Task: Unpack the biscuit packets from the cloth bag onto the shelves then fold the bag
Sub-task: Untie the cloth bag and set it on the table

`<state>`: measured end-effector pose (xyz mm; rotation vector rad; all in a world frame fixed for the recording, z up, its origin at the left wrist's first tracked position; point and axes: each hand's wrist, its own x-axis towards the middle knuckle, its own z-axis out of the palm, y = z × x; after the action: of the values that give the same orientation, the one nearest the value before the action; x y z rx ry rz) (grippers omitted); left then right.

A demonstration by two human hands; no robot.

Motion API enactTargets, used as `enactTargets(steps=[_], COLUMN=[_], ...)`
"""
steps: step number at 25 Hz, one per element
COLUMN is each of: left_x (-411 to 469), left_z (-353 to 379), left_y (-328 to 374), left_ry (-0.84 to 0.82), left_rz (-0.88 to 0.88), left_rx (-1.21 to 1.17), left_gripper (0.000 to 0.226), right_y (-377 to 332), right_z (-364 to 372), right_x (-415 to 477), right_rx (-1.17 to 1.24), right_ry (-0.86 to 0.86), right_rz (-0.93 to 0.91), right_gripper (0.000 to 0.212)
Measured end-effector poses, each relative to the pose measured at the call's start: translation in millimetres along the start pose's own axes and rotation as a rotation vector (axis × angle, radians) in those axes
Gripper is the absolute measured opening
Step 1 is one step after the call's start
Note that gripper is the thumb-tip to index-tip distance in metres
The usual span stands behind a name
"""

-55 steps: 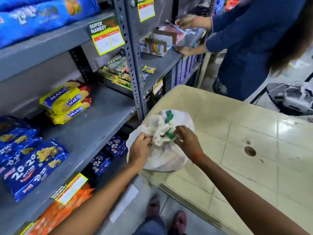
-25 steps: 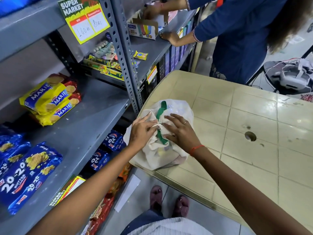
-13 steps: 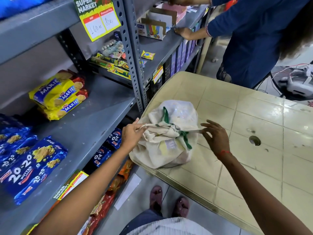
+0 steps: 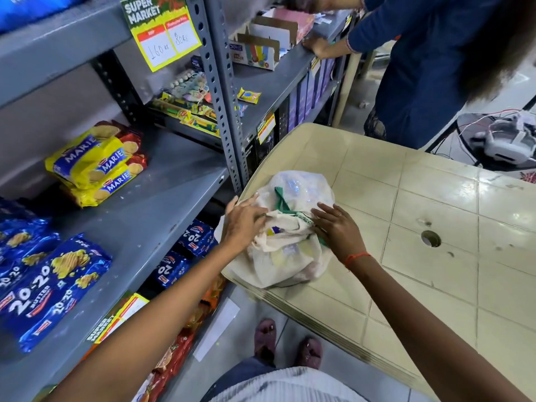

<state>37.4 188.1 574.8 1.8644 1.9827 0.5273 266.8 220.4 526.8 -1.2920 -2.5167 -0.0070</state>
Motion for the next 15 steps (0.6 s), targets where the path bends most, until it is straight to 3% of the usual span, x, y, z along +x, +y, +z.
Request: enactTargets(steps=[3,7,10,12,14,15], left_x=[0,-4,0,9,18,22], left_z=[-17,-34,-26,-15,-8,-8], left_y=[-28,-64,-47,-24,-6,-5], left_ry=[0.116,0.024,-0.061,-0.126,-0.209,-0.180], left_rz=[-0.135,-0.306,-0.227,-0.102,-0.052,-0.067], left_rx=[-0.022,-0.025,0.063,0.128,0.136,0.122], left_gripper=[0.026,0.030,0.081,0.093,0.070,0.042], right_y=[25,47,33,23,19,21], right_z=[-8,-21,-20,-13,-7,-9], right_x=[-8,-10,-1,8,13,13], right_rx=[0.145,0.412,0.491,0.447,0.327,0.298], right_ry=[0.098,0.143,-0.026,-0.291,-0.418,-0.352], right_rz=[0.073,0.519,0.433,0.309,0.255,0.295], right_gripper=[0.018,0.013,0.044,0.057,0.044,0.034])
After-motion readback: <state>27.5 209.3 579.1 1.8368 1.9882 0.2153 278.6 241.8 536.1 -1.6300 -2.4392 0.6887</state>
